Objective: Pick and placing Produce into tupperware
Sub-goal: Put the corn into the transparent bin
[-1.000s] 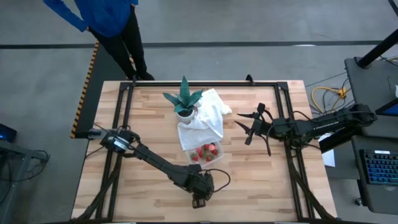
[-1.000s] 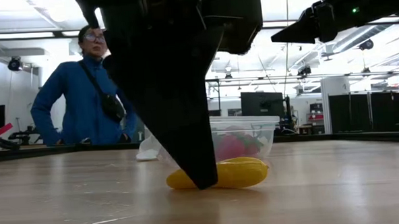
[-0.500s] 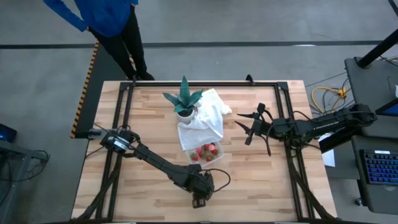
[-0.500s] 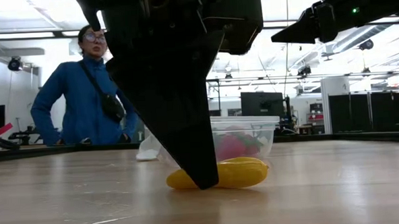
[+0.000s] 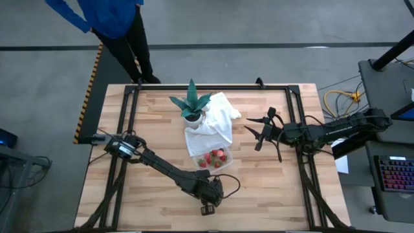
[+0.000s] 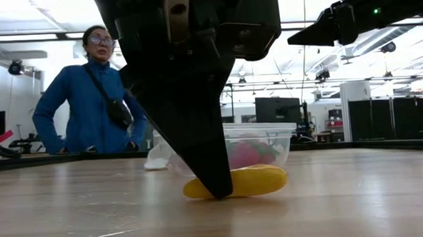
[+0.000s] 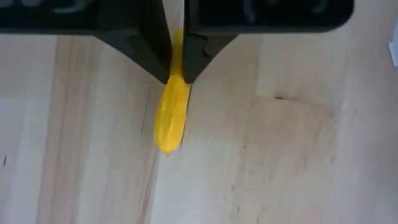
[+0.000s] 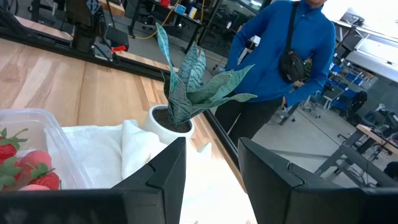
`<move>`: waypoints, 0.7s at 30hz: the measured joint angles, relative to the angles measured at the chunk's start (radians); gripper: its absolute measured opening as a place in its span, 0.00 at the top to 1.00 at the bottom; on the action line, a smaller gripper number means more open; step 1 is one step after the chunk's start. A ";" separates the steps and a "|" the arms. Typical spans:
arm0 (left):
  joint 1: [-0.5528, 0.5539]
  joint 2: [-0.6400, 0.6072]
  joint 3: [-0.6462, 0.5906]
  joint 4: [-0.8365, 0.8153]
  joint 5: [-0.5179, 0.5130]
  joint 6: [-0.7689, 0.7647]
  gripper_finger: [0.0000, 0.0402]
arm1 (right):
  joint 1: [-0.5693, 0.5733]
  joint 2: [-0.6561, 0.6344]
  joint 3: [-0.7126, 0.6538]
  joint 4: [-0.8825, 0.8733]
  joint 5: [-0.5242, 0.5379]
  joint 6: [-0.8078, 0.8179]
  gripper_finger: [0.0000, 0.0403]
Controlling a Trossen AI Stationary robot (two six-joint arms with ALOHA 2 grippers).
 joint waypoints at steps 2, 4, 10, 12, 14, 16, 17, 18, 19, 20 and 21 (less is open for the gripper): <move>0.000 -0.003 0.000 -0.002 0.000 0.000 0.99 | 0.000 0.000 0.000 0.000 0.000 -0.003 0.65; 0.000 -0.008 0.005 -0.007 0.006 0.004 0.99 | 0.000 0.000 0.000 0.000 0.000 -0.003 0.65; 0.004 -0.045 0.038 -0.034 -0.003 0.030 1.00 | 0.000 0.000 0.000 0.001 0.000 -0.011 0.65; 0.008 -0.055 0.049 -0.062 -0.023 0.032 1.00 | 0.000 0.000 0.000 0.001 0.000 -0.010 0.65; 0.014 -0.069 0.060 -0.122 -0.054 0.035 1.00 | 0.000 0.000 0.000 0.002 0.000 -0.010 0.65; 0.025 -0.087 0.072 -0.174 -0.088 0.040 1.00 | 0.000 0.000 0.000 0.002 0.000 -0.010 0.65; 0.032 -0.096 0.078 -0.204 -0.102 0.051 1.00 | 0.000 0.000 0.000 0.002 0.000 -0.010 0.65; 0.038 -0.107 0.081 -0.229 -0.117 0.061 1.00 | 0.000 0.000 0.000 0.002 0.000 -0.010 0.65; 0.047 -0.118 0.082 -0.249 -0.136 0.073 1.00 | 0.000 0.000 0.000 0.002 0.000 -0.010 0.65; 0.057 -0.129 0.082 -0.263 -0.151 0.084 1.00 | 0.000 0.000 0.000 0.002 0.000 -0.010 0.65; 0.067 -0.141 0.080 -0.268 -0.163 0.096 1.00 | 0.000 0.000 0.000 0.002 0.000 -0.010 0.65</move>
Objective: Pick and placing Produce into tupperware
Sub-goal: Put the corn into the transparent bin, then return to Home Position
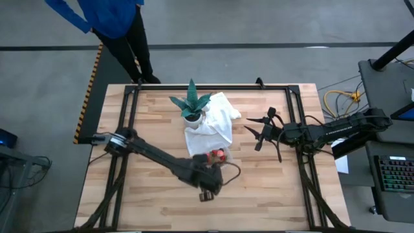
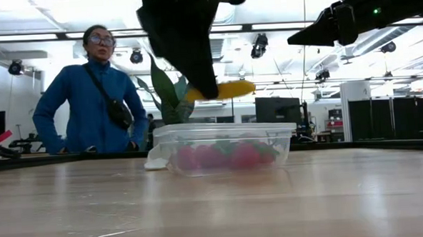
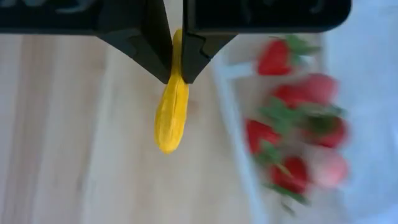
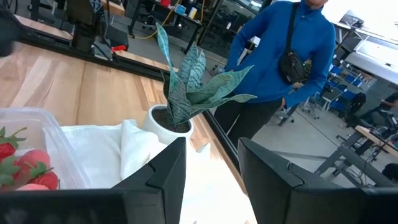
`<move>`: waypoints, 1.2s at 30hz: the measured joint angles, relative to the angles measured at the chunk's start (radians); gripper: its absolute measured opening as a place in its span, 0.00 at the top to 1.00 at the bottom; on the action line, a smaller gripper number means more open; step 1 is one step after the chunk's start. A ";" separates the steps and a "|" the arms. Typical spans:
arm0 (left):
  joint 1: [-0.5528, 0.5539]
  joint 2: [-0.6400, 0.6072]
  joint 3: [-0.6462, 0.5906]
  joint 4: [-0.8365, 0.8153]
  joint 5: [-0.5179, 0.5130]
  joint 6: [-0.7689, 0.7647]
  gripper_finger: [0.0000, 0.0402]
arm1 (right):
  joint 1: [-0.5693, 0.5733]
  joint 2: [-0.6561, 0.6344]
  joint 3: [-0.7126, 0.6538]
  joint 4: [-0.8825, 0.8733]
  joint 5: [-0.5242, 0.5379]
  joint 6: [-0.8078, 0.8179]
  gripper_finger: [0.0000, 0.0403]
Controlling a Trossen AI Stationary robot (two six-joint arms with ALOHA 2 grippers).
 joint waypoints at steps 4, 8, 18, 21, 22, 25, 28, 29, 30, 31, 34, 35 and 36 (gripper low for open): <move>0.050 -0.045 -0.008 -0.006 -0.021 0.065 1.00 | 0.000 0.000 0.000 0.001 0.000 -0.008 0.65; 0.112 -0.061 -0.011 -0.077 -0.025 0.102 1.00 | 0.000 0.000 0.002 0.001 0.000 -0.008 0.65; 0.216 -0.062 -0.049 -0.088 0.112 0.193 1.00 | 0.000 0.000 0.003 0.001 0.000 -0.008 0.65; 0.220 -0.062 -0.062 -0.088 0.128 0.193 1.00 | 0.000 0.000 0.003 0.001 0.000 -0.007 0.65; 0.221 -0.062 -0.064 -0.087 0.135 0.193 1.00 | 0.000 0.000 0.003 0.001 0.000 -0.008 0.65; 0.223 -0.062 -0.076 -0.086 0.147 0.193 1.00 | 0.000 0.000 0.003 0.001 0.000 -0.008 0.65; 0.231 -0.062 -0.096 -0.079 0.163 0.192 0.97 | 0.000 0.000 0.003 0.001 0.000 -0.007 0.65; 0.234 -0.062 -0.103 -0.072 0.175 0.192 0.95 | 0.000 0.000 0.003 0.001 0.000 -0.007 0.65; 0.236 -0.062 -0.109 -0.063 0.192 0.193 0.94 | 0.000 0.000 0.003 0.001 0.000 -0.007 0.65; 0.238 -0.062 -0.113 -0.060 0.196 0.191 0.92 | 0.000 0.000 0.003 0.001 0.000 -0.007 0.65; 0.239 -0.062 -0.118 -0.058 0.197 0.192 0.87 | 0.000 0.000 0.003 0.001 0.000 -0.003 0.65; 0.240 -0.062 -0.118 -0.055 0.197 0.192 0.85 | 0.000 0.000 0.002 0.001 0.000 -0.003 0.65; 0.240 -0.062 -0.118 -0.048 0.200 0.193 0.83 | 0.000 0.000 0.002 0.001 0.000 -0.004 0.65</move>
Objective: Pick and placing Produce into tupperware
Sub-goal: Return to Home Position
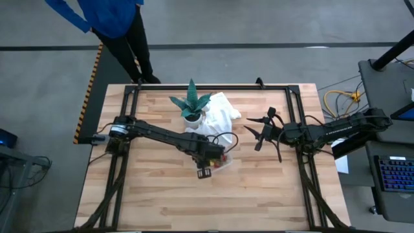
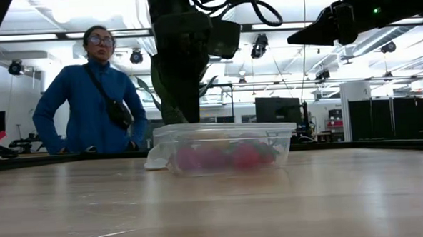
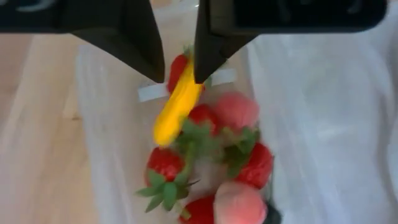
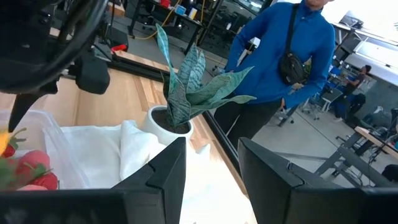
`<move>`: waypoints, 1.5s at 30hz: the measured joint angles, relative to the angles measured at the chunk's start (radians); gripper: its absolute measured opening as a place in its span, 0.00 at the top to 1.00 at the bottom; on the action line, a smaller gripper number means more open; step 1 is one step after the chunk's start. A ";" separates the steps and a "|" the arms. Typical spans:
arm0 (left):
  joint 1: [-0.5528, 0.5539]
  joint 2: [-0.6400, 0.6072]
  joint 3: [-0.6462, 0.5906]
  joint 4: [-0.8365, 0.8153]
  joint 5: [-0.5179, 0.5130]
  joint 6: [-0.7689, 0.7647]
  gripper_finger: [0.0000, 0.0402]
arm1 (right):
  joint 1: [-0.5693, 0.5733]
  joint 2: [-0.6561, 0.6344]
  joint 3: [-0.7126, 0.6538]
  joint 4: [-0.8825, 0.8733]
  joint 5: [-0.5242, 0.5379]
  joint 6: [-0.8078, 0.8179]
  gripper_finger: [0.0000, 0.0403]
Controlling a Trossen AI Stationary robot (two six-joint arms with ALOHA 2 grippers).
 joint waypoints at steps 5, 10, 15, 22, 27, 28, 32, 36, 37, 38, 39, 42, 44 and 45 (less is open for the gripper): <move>0.000 0.000 0.001 0.047 0.025 0.003 0.70 | 0.000 0.000 0.000 0.000 0.000 -0.002 0.65; 0.000 -0.012 0.010 0.141 0.026 0.010 0.62 | 0.000 0.000 0.000 0.000 0.000 -0.003 0.65; -0.031 -0.099 0.024 0.272 0.066 0.119 0.61 | 0.000 0.000 0.000 -0.008 0.000 -0.001 0.65; -0.067 -0.390 -0.032 0.354 -0.012 0.290 0.61 | 0.000 0.000 -0.001 -0.037 0.000 0.006 0.65; -0.080 -0.647 -0.183 0.387 -0.106 0.341 0.61 | 0.000 0.000 -0.001 -0.037 0.000 0.014 0.65; -0.080 -0.702 -0.226 0.406 -0.116 0.341 0.61 | 0.000 0.000 -0.001 -0.037 0.000 0.014 0.65; -0.079 -0.917 -0.450 0.519 -0.144 0.347 0.62 | 0.000 0.000 -0.001 -0.033 0.000 0.014 0.65; -0.080 -1.106 -0.713 0.746 -0.168 0.339 0.62 | 0.000 0.000 0.000 -0.022 0.000 0.013 0.65; -0.080 -1.143 -0.777 0.812 -0.168 0.337 0.62 | 0.000 0.000 0.002 -0.023 0.000 0.011 0.65; -0.080 -1.176 -0.839 0.870 -0.169 0.327 0.62 | 0.000 0.000 0.006 -0.023 0.000 0.006 0.65; -0.080 -1.203 -0.900 0.924 -0.171 0.315 0.62 | 0.000 0.000 0.009 -0.022 0.000 -0.003 0.65; -0.080 -1.248 -1.054 1.070 -0.200 0.300 0.62 | 0.000 0.000 0.020 -0.027 0.001 -0.012 0.65; -0.079 -1.260 -1.125 1.133 -0.229 0.300 0.62 | 0.000 0.000 0.028 -0.029 0.001 -0.012 0.65; -0.079 -1.263 -1.153 1.161 -0.247 0.302 0.62 | 0.000 0.000 0.034 -0.029 0.001 -0.012 0.65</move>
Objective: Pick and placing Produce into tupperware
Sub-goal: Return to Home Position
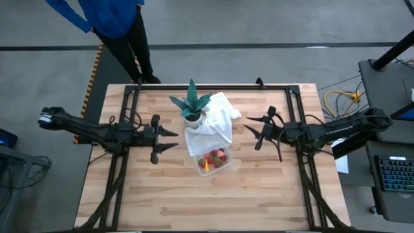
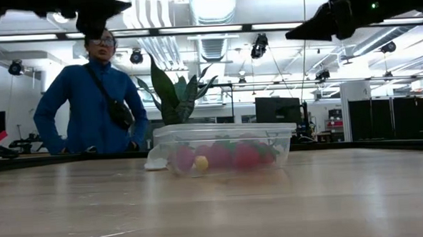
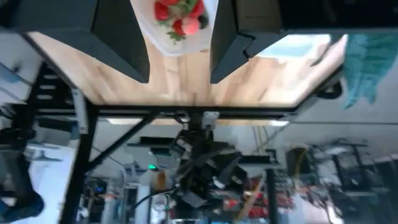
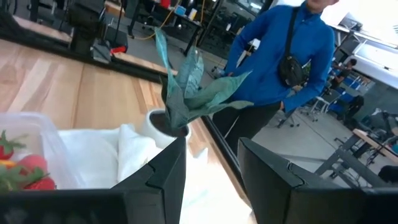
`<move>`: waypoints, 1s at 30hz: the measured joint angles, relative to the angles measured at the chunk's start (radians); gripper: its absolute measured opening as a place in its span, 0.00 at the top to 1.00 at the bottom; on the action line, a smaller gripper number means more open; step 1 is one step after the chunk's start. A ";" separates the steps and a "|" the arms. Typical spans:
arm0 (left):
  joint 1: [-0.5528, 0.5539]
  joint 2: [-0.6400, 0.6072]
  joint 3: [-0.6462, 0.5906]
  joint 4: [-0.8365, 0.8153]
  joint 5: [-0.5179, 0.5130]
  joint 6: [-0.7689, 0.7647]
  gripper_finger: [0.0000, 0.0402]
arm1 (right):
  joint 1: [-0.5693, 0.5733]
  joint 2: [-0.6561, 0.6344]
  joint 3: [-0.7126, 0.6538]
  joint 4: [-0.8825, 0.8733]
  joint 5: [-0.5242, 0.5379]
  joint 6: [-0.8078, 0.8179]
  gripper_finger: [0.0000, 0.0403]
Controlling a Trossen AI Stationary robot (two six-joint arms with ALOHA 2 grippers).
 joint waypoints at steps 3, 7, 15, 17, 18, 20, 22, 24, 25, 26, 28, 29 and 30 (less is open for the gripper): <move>0.001 0.018 -0.072 0.130 -0.027 0.048 0.62 | 0.000 0.000 0.019 0.002 0.000 -0.001 0.65; 0.038 0.067 -0.152 0.339 -0.106 0.146 0.62 | 0.000 0.000 0.053 0.004 0.000 -0.002 0.65; 0.230 0.154 -0.173 0.393 0.034 0.105 0.62 | 0.000 -0.018 0.119 -0.024 0.053 0.044 0.65; 0.252 0.140 -0.151 0.382 0.044 0.149 0.62 | 0.000 -0.053 0.124 -0.059 0.128 0.027 0.65; 0.258 0.126 -0.139 0.378 0.049 0.174 0.62 | 0.000 -0.081 0.125 -0.086 0.157 0.027 0.65; 0.267 0.082 -0.114 0.335 0.053 0.210 0.62 | 0.000 -0.153 0.131 -0.151 0.171 0.042 0.65; 0.273 0.015 -0.087 0.219 0.052 0.225 0.62 | 0.000 -0.245 0.133 -0.223 0.152 0.076 0.65; 0.279 -0.058 -0.057 0.070 0.033 0.225 0.62 | 0.000 -0.341 0.133 -0.302 0.094 0.120 0.65; 0.280 -0.095 -0.048 -0.001 0.008 0.220 0.62 | -0.001 -0.385 0.131 -0.335 0.056 0.141 0.65; 0.280 -0.130 -0.039 -0.060 -0.014 0.206 0.62 | 0.000 -0.431 0.127 -0.369 0.015 0.163 0.65; 0.281 -0.190 -0.032 -0.132 -0.027 0.171 0.62 | 0.000 -0.518 0.123 -0.443 -0.052 0.201 0.65; 0.280 -0.217 -0.033 -0.157 -0.027 0.159 0.62 | 0.000 -0.556 0.122 -0.480 -0.071 0.215 0.65; 0.280 -0.238 -0.034 -0.176 -0.026 0.146 0.62 | 0.000 -0.591 0.120 -0.517 -0.079 0.217 0.65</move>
